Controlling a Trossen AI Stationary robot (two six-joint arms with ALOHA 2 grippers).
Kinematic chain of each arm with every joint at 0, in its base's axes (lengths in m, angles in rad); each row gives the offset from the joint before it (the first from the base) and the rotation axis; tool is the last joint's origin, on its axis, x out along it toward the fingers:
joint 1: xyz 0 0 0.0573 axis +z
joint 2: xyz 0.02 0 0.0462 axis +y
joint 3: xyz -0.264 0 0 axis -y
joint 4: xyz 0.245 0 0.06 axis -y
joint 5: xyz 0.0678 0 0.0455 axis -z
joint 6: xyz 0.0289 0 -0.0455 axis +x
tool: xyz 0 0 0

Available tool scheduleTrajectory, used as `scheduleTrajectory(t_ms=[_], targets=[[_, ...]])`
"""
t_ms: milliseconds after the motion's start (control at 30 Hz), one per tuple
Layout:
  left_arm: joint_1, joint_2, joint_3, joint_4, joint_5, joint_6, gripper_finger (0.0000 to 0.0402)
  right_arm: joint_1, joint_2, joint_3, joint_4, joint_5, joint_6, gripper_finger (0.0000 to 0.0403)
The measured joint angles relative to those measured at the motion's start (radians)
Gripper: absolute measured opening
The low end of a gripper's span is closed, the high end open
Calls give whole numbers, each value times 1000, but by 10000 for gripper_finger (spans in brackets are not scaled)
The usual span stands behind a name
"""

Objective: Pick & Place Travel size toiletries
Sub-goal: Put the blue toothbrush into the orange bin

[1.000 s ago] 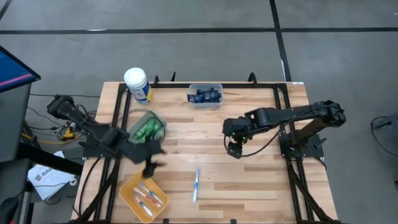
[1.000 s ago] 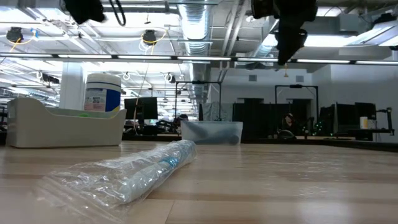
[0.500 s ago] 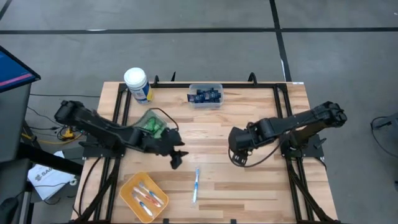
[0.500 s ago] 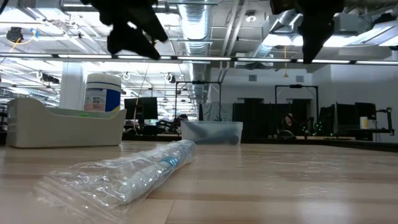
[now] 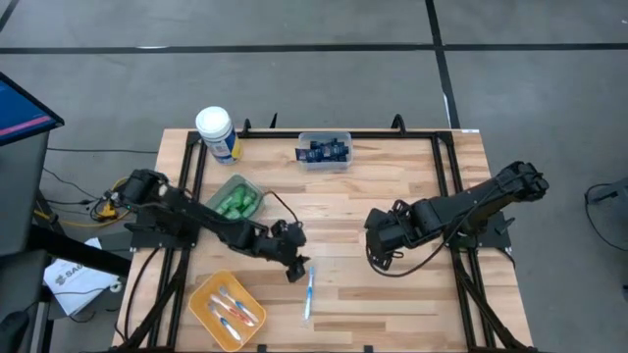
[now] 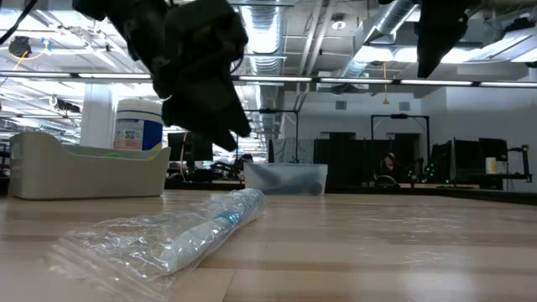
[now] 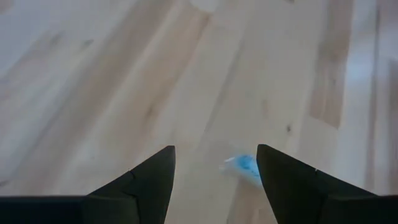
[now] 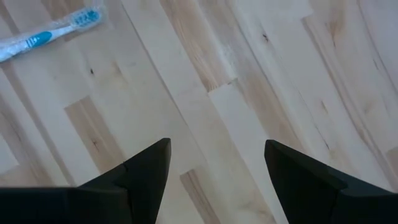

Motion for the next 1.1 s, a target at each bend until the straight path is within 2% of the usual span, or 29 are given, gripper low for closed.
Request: scheduleTrajectory(t_ms=[167, 400, 533, 667, 800, 933, 1100], targets=[[-45, 101, 98, 13, 2, 88, 223, 18, 0, 0, 0, 4, 1, 253], [-72, 199, 179, 5, -9, 95, 223, 39, 0, -1, 5, 8, 1, 253], [-78, 210, 182, -32, -24, 89, 223, 50, 0, -1, 5, 15, 1, 253], [-86, 217, 177, -86, -85, 87, 223, 51, 0, -1, 6, 24, 1, 253], [-84, 217, 166, -97, -91, 95, 223, 50, 0, -1, 6, 25, 1, 253], [-77, 217, 148, -202, -102, 92, 223, 50, 0, -1, 7, 24, 2, 253], [-64, 200, 126, -280, -98, -6, 223, 50, 0, -1, 7, 24, 2, 253]])
